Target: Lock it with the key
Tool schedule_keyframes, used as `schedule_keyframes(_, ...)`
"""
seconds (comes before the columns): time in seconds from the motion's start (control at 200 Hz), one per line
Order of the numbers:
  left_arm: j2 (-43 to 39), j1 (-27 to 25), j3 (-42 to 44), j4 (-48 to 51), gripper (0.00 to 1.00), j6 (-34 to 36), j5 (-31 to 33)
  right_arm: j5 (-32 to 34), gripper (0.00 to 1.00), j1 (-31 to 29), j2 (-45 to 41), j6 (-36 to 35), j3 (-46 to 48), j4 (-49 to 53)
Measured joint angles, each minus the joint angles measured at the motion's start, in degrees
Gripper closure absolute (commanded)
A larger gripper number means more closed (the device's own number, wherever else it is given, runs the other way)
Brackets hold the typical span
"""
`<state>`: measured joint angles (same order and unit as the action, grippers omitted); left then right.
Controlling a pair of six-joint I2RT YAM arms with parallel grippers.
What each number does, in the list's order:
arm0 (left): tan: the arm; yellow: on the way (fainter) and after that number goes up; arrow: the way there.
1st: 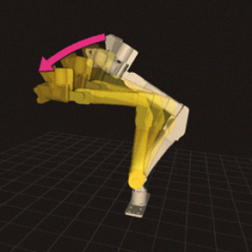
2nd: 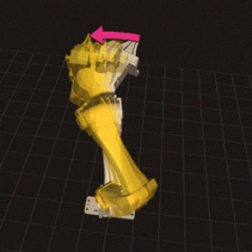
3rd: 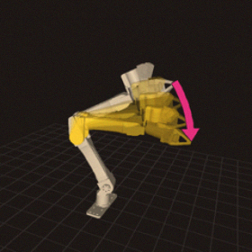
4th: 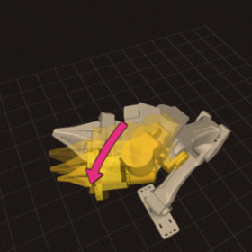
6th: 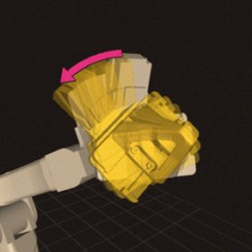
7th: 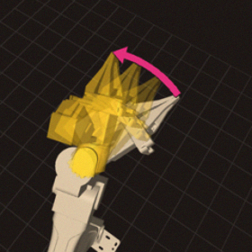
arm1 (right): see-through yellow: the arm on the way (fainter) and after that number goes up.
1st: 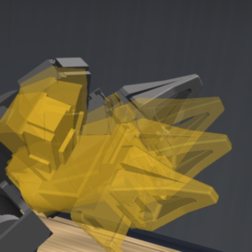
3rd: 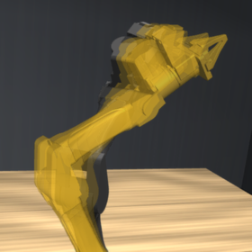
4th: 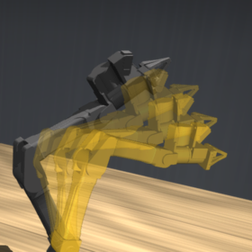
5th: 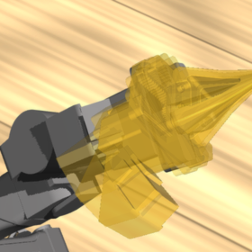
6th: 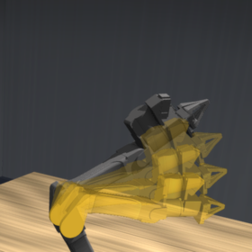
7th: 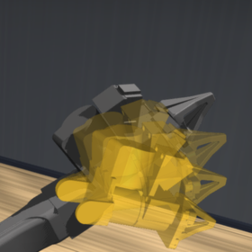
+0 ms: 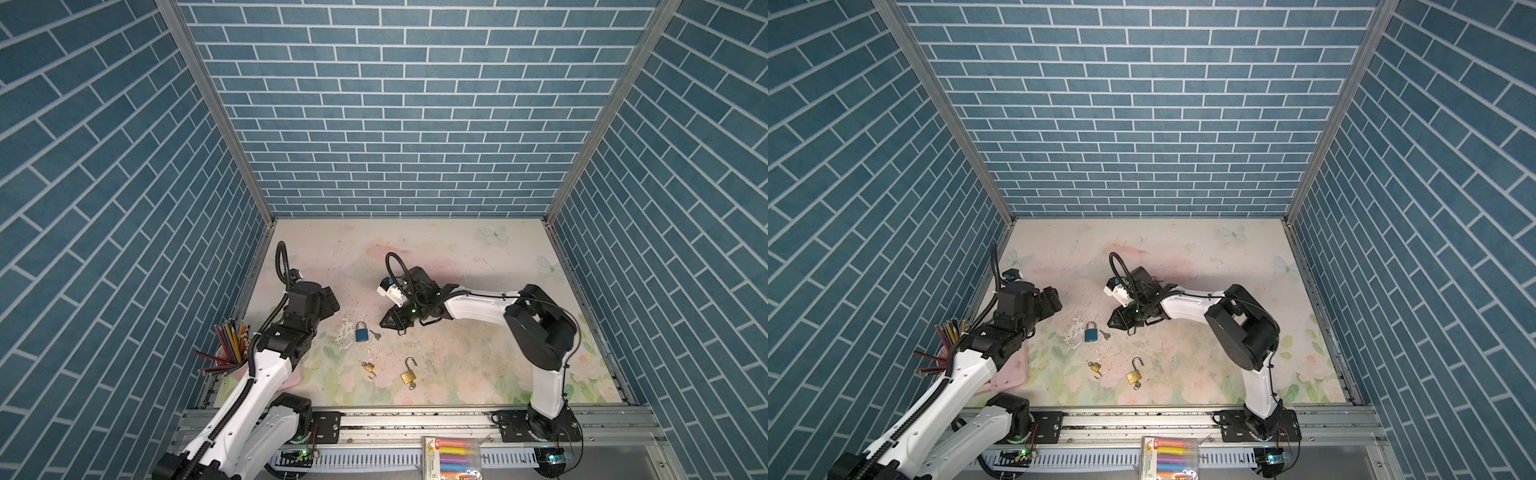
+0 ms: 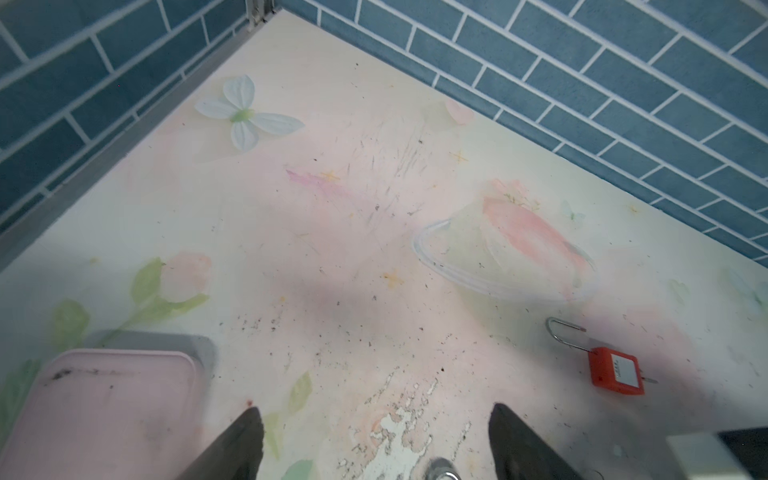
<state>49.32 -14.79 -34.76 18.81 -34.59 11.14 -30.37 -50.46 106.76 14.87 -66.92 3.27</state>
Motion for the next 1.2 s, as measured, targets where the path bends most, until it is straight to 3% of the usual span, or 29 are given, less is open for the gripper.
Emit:
schedule_keyframes(0.02, 0.0, 0.11, 0.11, 0.02, 0.14, -0.04, -1.2, 1.46, 0.6, 0.07, -2.16, 0.04, 0.87, -0.22)
schedule_keyframes(0.07, -0.13, 0.24, 0.33, 0.04, 0.14, -0.02, -3.52, 3.93, 0.57, 0.2, -6.84, -0.22, 2.69, -1.03)
schedule_keyframes(0.08, -0.17, 0.26, 0.35, 0.07, 0.14, 0.02, -4.04, 4.7, 0.48, 0.26, -7.85, -0.07, 3.1, -1.22)
schedule_keyframes(0.125, -0.39, 0.24, 0.44, 0.22, 0.14, 0.13, -5.68, 6.88, 0.43, 0.44, -11.85, 0.37, 4.63, -1.97)
schedule_keyframes(0.145, -0.59, 0.2, 0.44, 0.35, 0.14, 0.15, -6.49, 7.67, 0.32, 0.52, -13.53, 0.0, 5.33, -2.34)
schedule_keyframes(0.235, -1.44, -1.33, 0.37, 0.98, 0.14, 0.42, -7.74, 11.61, 0.28, 1.27, -20.48, 1.66, 8.87, -3.78)
schedule_keyframes(0.415, 0.0, -14.93, -2.64, 2.97, 0.14, -0.7, -3.54, 17.81, 0.28, 3.67, -28.85, 4.96, 16.72, -4.44)
schedule_keyframes(0.525, 6.21, -24.11, -6.01, 3.34, 0.14, -2.78, 0.07, 20.61, 0.28, 6.21, -31.3, 7.87, 20.68, -4.44)
schedule_keyframes(0.715, 17.29, -34.69, -7.48, 2.56, 0.14, -8.24, 2.58, 23.87, 0.28, 11.61, -37.44, 13.99, 29.59, -5.7)
schedule_keyframes(0.985, 28.94, -41.79, -10.43, -0.9, 0.14, -13.51, -0.79, 24.83, 0.29, 19.37, -42.71, 19.47, 39.1, -9.29)
schedule_keyframes(1.2, 27.67, -43.93, -9.25, 2.38, 0.14, -18.99, -1.53, 24.5, 0.29, 19.78, -42.73, 18.38, 38.71, -10.54)
